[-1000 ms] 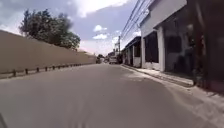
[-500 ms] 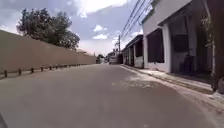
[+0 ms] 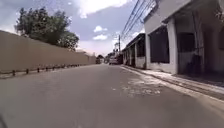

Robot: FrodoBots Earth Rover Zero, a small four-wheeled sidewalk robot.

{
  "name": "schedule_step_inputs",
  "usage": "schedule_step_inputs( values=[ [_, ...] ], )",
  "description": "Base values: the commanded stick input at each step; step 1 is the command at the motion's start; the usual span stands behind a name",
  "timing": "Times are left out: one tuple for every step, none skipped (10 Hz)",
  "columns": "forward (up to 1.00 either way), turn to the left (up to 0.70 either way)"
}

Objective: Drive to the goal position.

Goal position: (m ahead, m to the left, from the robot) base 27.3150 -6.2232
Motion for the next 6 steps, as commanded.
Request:
schedule_step_inputs(
  values=[
    [1.00, 0.01],
    [1.00, 0.01],
    [1.00, 0.01],
    [1.00, 0.01],
    [1.00, 0.01],
    [1.00, 0.01]
  ],
)
